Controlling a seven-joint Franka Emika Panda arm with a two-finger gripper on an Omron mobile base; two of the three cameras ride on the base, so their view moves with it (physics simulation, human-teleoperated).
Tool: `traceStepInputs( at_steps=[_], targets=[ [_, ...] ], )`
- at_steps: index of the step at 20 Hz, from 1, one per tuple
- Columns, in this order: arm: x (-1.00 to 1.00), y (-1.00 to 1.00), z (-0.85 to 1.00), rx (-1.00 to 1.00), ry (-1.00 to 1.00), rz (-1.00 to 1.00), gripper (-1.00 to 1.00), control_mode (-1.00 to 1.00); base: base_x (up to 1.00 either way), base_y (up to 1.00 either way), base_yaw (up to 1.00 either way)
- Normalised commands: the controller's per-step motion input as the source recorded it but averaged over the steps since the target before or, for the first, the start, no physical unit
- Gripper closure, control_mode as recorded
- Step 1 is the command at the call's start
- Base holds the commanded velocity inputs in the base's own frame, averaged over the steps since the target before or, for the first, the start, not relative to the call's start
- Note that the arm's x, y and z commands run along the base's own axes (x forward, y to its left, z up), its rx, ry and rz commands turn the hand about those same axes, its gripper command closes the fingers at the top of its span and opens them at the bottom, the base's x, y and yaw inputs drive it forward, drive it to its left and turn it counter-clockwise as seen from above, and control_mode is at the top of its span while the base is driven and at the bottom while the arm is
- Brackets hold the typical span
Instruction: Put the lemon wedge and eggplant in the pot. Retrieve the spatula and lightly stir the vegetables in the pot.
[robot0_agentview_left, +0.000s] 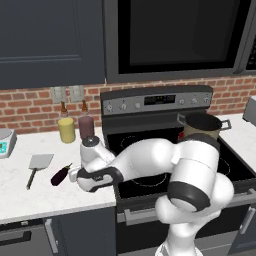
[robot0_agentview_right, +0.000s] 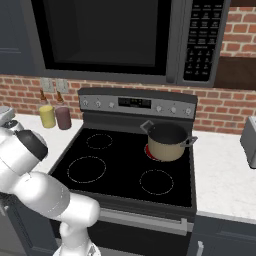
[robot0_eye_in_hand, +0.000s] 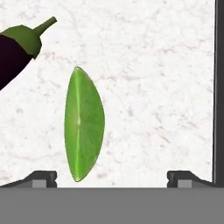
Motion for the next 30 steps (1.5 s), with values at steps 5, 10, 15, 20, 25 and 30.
traceStepInputs(
  at_steps=[5, 10, 15, 20, 25, 30],
  targets=[
    [0.24, 0.19, -0.13, 0.00, 0.00, 0.00, -1.00, -1.00, 0.00, 0.00, 0.00],
    [0.23, 0.36, -0.09, 0.00, 0.00, 0.00, -1.00, -1.00, 0.00, 0.00, 0.00],
    [0.14, 0.29, -0.15, 0.00, 0.01, 0.00, -1.00, -1.00, 0.00, 0.00, 0.00],
    [0.08, 0.12, -0.23, 0.00, 0.03, -0.02, -1.00, -1.00, 0.00, 0.00, 0.00],
    [0.05, 0.03, -0.27, 0.00, 0.03, -0.04, -1.00, -1.00, 0.00, 0.00, 0.00],
    [0.00, -0.02, -0.19, 0.00, 0.00, -0.05, 1.00, -1.00, 0.00, 0.00, 0.00]
  ],
)
